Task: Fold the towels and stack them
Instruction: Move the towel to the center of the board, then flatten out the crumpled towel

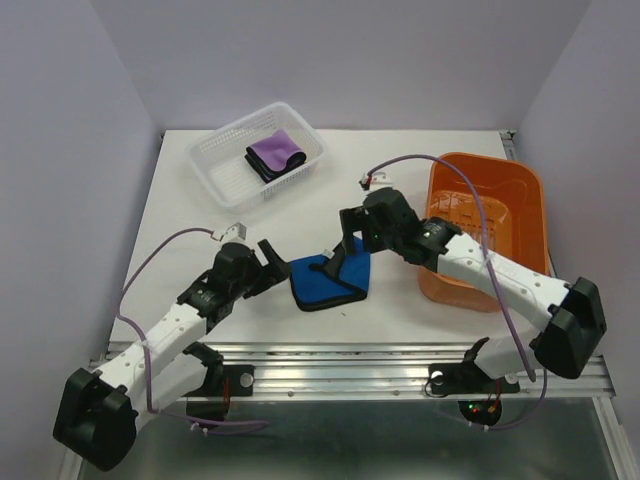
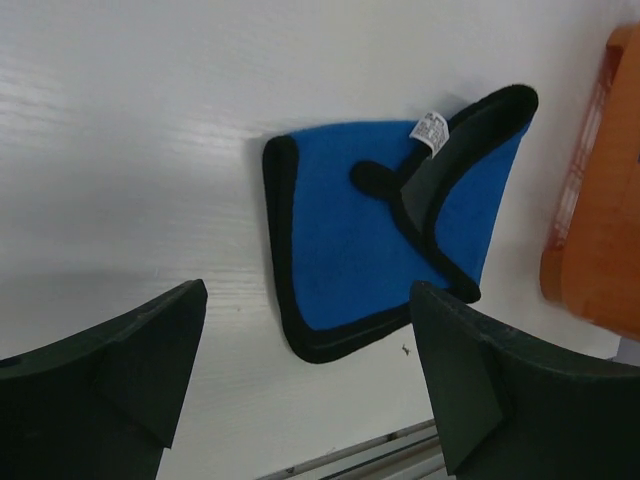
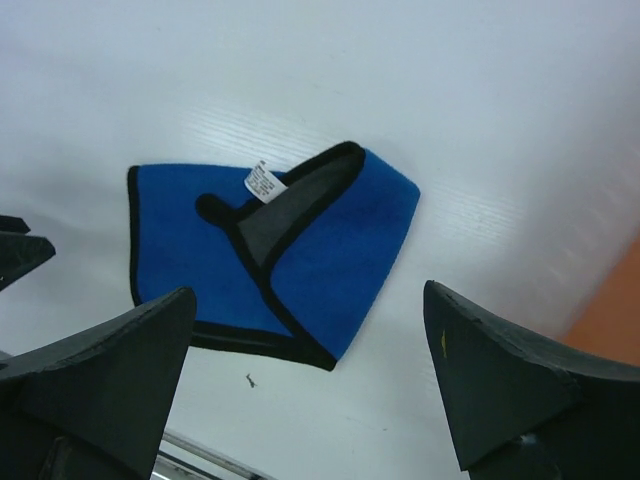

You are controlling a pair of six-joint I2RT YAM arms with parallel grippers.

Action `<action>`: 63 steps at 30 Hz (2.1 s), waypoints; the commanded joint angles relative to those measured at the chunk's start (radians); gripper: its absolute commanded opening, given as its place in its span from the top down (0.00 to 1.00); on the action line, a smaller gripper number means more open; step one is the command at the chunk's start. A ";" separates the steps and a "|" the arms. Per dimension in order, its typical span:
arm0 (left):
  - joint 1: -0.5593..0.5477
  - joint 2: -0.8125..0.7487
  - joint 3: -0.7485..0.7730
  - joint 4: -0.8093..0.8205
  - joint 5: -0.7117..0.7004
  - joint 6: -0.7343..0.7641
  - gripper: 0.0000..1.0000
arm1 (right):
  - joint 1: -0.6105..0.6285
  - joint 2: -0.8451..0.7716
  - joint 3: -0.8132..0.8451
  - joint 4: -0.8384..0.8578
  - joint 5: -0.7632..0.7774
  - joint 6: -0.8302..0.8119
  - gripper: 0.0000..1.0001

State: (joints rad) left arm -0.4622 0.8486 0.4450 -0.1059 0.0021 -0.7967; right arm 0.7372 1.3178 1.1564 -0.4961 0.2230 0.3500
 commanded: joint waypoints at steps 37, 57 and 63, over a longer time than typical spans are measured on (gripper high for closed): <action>-0.178 0.270 0.155 0.147 -0.056 0.013 0.17 | 0.189 0.486 0.032 0.002 0.346 0.402 0.57; -0.251 0.504 0.300 0.179 -0.028 0.051 0.18 | 0.189 0.402 -0.037 -0.101 0.424 0.474 0.47; -0.286 0.607 0.368 0.167 -0.037 0.062 0.19 | 0.188 0.357 -0.084 -0.076 0.420 0.471 0.52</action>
State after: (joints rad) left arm -0.7242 1.4181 0.7433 0.0467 -0.0280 -0.7605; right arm 0.9180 1.7264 1.1088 -0.5789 0.5999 0.7952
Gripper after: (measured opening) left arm 0.817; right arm 0.525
